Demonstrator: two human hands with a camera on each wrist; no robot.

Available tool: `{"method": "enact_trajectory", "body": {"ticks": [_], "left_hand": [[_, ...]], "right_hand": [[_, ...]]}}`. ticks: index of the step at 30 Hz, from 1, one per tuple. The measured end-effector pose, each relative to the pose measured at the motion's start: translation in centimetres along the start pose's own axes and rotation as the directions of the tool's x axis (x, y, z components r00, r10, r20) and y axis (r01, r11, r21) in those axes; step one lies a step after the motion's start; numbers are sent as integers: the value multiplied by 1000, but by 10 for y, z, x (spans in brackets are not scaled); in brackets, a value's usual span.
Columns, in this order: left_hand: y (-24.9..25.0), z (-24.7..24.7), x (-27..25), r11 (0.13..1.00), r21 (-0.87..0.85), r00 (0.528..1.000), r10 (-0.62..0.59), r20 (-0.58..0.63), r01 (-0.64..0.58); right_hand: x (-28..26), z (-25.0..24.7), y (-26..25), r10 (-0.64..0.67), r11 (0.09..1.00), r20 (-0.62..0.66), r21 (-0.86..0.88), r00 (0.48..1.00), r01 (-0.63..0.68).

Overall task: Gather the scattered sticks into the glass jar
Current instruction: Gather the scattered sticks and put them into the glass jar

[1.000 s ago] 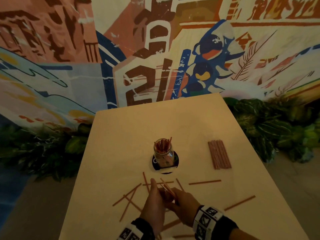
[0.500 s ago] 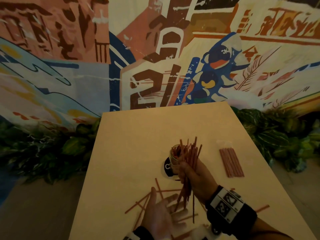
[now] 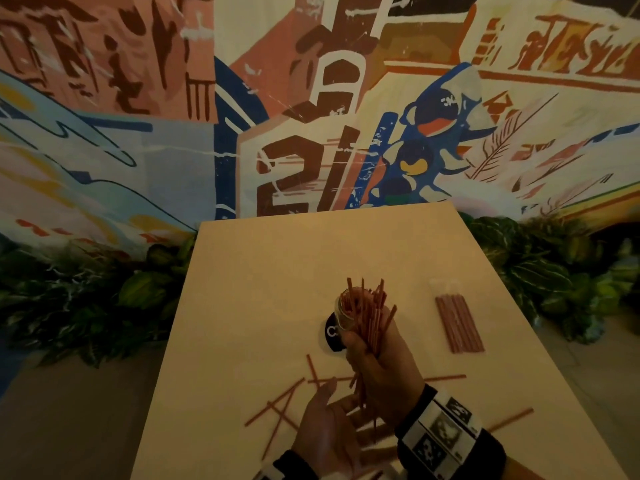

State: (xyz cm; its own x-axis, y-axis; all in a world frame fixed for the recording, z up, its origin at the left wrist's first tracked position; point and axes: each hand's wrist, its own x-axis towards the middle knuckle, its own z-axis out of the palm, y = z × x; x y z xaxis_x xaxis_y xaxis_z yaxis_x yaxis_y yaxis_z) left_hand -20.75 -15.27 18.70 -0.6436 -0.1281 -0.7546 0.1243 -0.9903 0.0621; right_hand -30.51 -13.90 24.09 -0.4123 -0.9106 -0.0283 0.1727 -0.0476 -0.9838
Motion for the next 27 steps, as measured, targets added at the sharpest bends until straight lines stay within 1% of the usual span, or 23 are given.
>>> {"method": "enact_trajectory", "body": {"ticks": [2, 4, 6, 9, 10, 12, 13, 15, 17, 20, 21, 23, 25, 27], "left_hand": [[-4, 3, 0, 1000, -17, 1000, 2, 24, -2], [-6, 11, 2, 996, -66, 997, 61, 47, -58], [-6, 12, 5, 991, -92, 993, 101, 57, -96], [-6, 10, 7, 994, -60, 995, 92, 34, -90], [-7, 12, 6, 995, -46, 995, 90, 35, -88], [-10, 20, 6, 993, -51, 992, 106, 69, -102], [-12, 24, 7, 992, -57, 990, 116, 83, -112], [-13, 26, 8, 992, -47, 989, 120, 88, -116], [-14, 26, 6, 996, 11, 992, 93, 86, -94], [-16, 30, 3, 996, 65, 990, 53, 132, -62], [-17, 32, 4, 995, 66, 988, 59, 145, -69], [-19, 35, 7, 993, 32, 983, 110, 144, -116], [-19, 33, 12, 986, -5, 980, 164, 115, -165], [-19, 31, 15, 984, 1, 980, 177, 87, -177]], "right_hand": [[0, -2, -1, -11, 998, -21, -61, 1000, 10], [-2, -6, -1, -19, 989, 32, -146, 999, 24], [-2, -12, -2, -26, 986, 48, -163, 999, 34], [-2, -19, -3, -84, 987, 8, -136, 996, 84], [-1, -20, -3, -70, 986, 11, -153, 997, 71], [-3, -23, 0, 0, 985, 44, -172, 999, 8], [-5, -25, 1, 32, 986, 57, -165, 998, -22], [-6, -30, 2, 31, 986, 50, -163, 998, -22], [-8, -34, 1, 9, 993, 32, -117, 999, -5], [-13, -34, 0, 10, 996, 47, -92, 999, -5], [-15, -35, -1, 2, 997, 54, -75, 999, 2], [-17, -36, 0, -24, 999, 48, -33, 999, 26], [-19, -36, 1, -14, 1000, 28, -6, 1000, 15], [-19, -35, 0, -7, 999, 0, 31, 1000, 7]]}}
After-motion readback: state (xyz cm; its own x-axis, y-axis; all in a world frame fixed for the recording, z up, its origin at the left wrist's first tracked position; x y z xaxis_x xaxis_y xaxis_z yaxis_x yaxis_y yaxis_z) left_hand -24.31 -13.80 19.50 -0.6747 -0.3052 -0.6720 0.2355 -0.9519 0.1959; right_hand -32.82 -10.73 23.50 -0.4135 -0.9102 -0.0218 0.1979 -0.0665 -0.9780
